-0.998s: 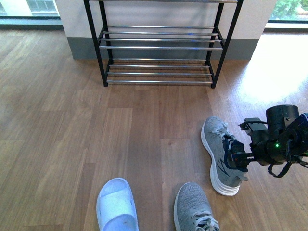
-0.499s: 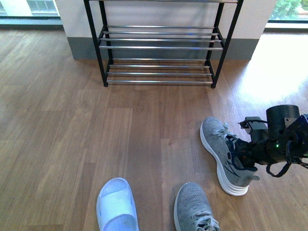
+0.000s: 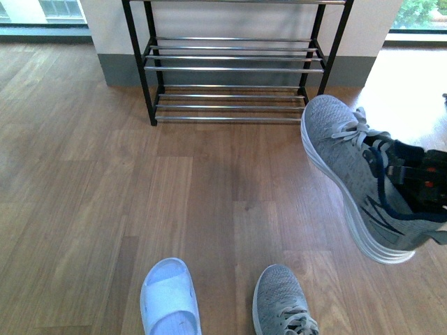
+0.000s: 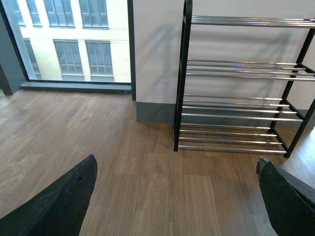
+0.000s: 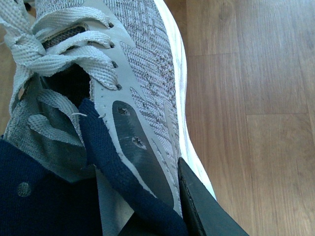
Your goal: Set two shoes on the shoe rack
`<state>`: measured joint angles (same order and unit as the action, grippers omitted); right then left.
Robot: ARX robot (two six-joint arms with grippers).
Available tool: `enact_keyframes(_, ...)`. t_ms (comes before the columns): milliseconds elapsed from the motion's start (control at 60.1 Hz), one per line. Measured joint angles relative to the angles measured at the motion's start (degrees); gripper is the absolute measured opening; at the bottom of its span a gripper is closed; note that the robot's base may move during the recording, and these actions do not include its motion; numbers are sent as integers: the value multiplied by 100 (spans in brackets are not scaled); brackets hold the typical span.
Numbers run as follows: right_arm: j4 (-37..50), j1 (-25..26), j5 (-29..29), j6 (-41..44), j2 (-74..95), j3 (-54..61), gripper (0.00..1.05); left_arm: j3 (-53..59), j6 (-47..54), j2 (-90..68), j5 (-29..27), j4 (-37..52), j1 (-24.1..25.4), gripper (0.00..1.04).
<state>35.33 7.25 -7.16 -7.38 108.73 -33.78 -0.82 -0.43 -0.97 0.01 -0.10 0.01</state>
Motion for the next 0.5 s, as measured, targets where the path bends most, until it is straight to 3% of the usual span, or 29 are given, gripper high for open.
enact_keyframes(333,-1733,-354,4,-546,-4325,1198,1,0,0,0,0,0,-2,95)
enact_keyframes(499,-2076,227,76,-811,-5324,1187,1,0,0,0,0,0,0,95)
